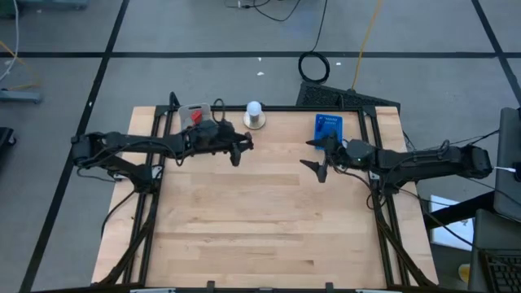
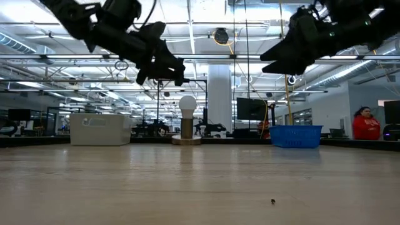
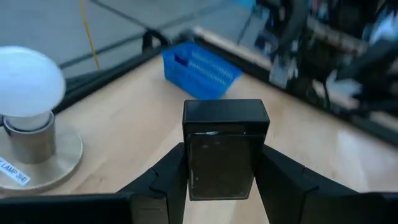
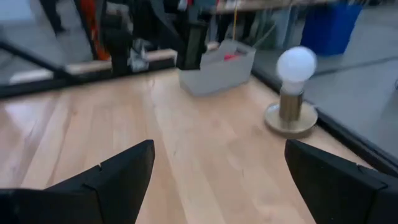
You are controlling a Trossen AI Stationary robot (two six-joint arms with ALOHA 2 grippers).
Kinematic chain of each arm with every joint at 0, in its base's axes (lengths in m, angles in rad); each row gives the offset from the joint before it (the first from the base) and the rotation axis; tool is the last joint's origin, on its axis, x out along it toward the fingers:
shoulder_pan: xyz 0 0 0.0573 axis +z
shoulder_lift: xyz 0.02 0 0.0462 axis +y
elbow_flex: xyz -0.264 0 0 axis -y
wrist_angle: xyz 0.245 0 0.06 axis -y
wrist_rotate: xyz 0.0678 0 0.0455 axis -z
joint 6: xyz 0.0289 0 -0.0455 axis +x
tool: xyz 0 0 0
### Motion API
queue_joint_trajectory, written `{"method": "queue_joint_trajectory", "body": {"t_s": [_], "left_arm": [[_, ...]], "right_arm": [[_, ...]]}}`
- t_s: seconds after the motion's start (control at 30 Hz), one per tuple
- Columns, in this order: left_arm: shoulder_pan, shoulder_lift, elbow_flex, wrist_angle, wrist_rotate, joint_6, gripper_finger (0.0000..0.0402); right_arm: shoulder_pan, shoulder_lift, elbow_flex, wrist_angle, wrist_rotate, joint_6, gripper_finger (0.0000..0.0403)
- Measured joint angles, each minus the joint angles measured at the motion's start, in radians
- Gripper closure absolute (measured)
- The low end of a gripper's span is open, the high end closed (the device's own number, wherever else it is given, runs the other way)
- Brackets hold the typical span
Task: Pick & Place Office items
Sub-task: Put the black digital clock into the blue bin
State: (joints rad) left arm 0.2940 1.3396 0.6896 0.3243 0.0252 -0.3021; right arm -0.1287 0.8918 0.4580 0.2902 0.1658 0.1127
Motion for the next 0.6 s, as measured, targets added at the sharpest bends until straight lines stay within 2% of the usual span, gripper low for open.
{"method": "queue_joint_trajectory", "body": {"t_s": [0.17,0.23,0.4,0.6], "left_arm": [[0.036,0.001,-0.14,0.362,-0.001,-0.117,0.0246],[0.044,0.01,-0.19,0.492,-0.014,-0.163,0.0246],[0.046,0.044,-0.252,0.756,-0.06,-0.255,0.0246],[0.023,0.114,-0.219,0.848,-0.074,-0.297,0.0246]], "right_arm": [[0.0,-0.006,-0.178,0.362,0.045,-0.011,0.0051],[0.0,-0.006,-0.217,0.452,0.041,-0.042,0.0051],[0.008,0.005,-0.204,0.466,0.017,-0.118,0.0048],[0.014,0.078,-0.127,0.472,0.017,-0.212,0.0048]]}}
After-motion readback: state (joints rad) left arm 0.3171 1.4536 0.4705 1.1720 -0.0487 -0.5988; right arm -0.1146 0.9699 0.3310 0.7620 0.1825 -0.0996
